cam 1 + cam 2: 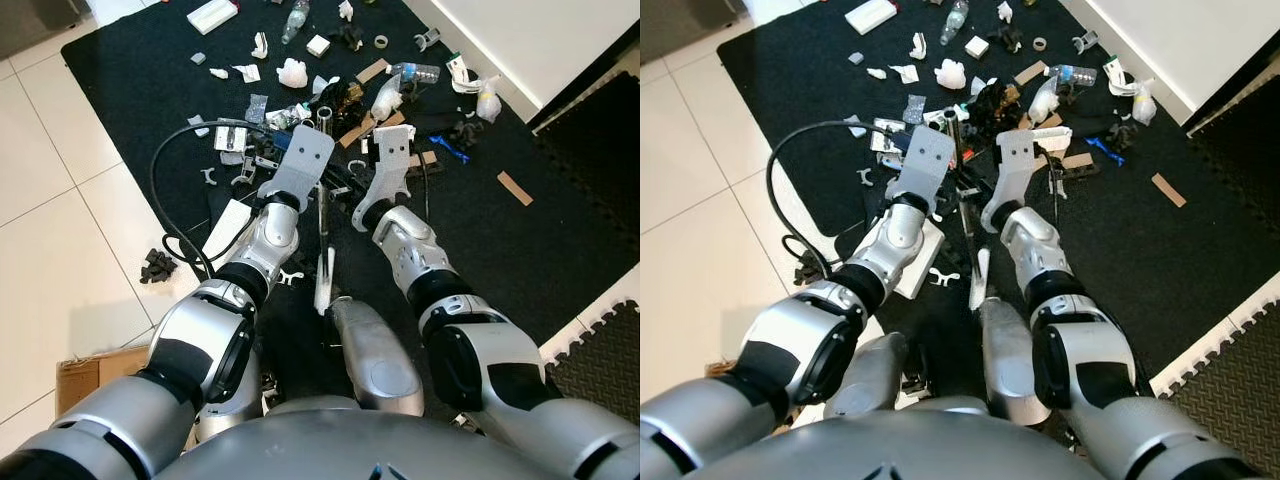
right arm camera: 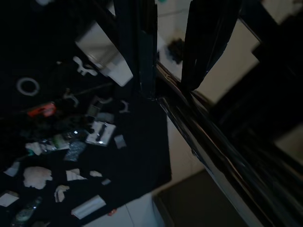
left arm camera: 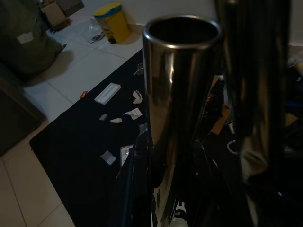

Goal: Sweep floor

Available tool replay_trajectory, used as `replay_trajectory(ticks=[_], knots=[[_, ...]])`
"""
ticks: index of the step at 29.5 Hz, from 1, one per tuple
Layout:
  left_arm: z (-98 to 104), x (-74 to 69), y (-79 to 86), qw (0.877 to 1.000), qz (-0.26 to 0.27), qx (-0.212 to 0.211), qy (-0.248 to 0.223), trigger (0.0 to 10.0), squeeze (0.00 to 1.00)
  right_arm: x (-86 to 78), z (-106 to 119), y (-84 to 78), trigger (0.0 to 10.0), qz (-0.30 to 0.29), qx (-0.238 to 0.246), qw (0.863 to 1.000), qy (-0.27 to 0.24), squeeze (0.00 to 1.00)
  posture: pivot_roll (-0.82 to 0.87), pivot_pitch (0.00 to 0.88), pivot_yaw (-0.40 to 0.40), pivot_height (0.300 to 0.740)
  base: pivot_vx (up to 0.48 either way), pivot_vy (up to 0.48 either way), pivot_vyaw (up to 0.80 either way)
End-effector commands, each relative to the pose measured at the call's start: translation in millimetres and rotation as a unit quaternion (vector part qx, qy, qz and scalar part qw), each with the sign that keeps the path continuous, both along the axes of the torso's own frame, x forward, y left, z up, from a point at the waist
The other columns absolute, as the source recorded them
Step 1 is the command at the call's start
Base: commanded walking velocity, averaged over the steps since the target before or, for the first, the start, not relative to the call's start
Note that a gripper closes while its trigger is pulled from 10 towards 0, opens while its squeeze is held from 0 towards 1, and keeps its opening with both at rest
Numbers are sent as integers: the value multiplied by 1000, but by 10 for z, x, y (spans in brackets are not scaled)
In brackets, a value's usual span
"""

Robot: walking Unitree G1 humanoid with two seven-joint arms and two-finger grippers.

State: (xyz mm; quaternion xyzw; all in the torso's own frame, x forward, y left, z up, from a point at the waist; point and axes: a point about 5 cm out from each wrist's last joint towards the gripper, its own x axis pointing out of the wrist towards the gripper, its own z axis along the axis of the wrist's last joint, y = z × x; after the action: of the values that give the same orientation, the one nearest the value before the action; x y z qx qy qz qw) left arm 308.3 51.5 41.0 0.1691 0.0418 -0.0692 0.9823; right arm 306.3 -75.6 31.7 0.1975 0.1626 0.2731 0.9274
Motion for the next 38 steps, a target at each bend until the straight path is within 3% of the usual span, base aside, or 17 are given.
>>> replay_trajectory(ticks=[1, 12, 18, 21, 23, 24, 25, 28, 29, 30, 31, 38], knots=[[60, 32, -65, 1000, -1, -1, -10, 10000, 0, -60, -48, 119, 10000, 3, 53, 998, 32, 0, -113, 122, -19, 740, 0, 0, 0], [83, 96, 13, 998, 38, -49, 13, 10000, 0, 48, 266, 469, 10000, 22, 167, 986, 10, 0, -113, 120, -24, 740, 0, 0, 0], [84, 102, 40, 998, 42, -51, 12, 10000, 0, 137, 429, 455, 10000, 24, 189, 981, -22, 0, -102, 113, -24, 740, 0, 0, 0], [78, 98, 56, 998, 43, -53, 12, 10000, 0, 225, 531, 309, 10000, 19, 152, 986, -65, 0, -101, 111, -26, 740, 0, 0, 0], [62, 81, 52, 998, 38, -51, 12, 10000, 0, 294, 572, 124, 10000, 0, 111, 990, -90, 0, -103, 110, -28, 740, 0, 0, 0], [62, 81, 52, 998, 38, -51, 12, 10000, 0, 294, 572, 124, 10000, 0, 111, 990, -90, 0, -103, 110, -28, 740, 0, 0, 0], [35, 48, 34, 998, 20, -50, 13, 10000, 0, 368, 589, -169, 10000, -31, 43, 992, -112, 0, -104, 108, -29, 740, 0, 0, 0], [24, 34, 25, 999, 11, -50, 14, 10000, 0, 388, 593, -280, 10000, -41, 17, 992, -119, 0, -104, 108, -29, 740, 0, 0, 0], [-2, 3, 13, 999, -1, -47, 16, 10000, 0, 406, 592, -490, 10000, -63, -22, 990, -126, 0, -104, 108, -28, 740, 0, 0, 0], [-2, 3, 13, 999, -1, -47, 16, 10000, 0, 406, 592, -490, 10000, -63, -22, 990, -126, 0, -104, 108, -28, 740, 0, 0, 0], [-26, -19, 13, 999, -4, -44, 18, 10000, 0, 409, 583, -628, 10000, -78, -46, 988, -126, 0, -106, 108, -27, 740, 0, 0, 0], [-40, -26, 24, 999, -1, -45, 21, 10000, 0, 348, 437, -794, 10000, -83, -136, 982, -106, 0, -105, 111, -28, 740, 0, 0, 0]])
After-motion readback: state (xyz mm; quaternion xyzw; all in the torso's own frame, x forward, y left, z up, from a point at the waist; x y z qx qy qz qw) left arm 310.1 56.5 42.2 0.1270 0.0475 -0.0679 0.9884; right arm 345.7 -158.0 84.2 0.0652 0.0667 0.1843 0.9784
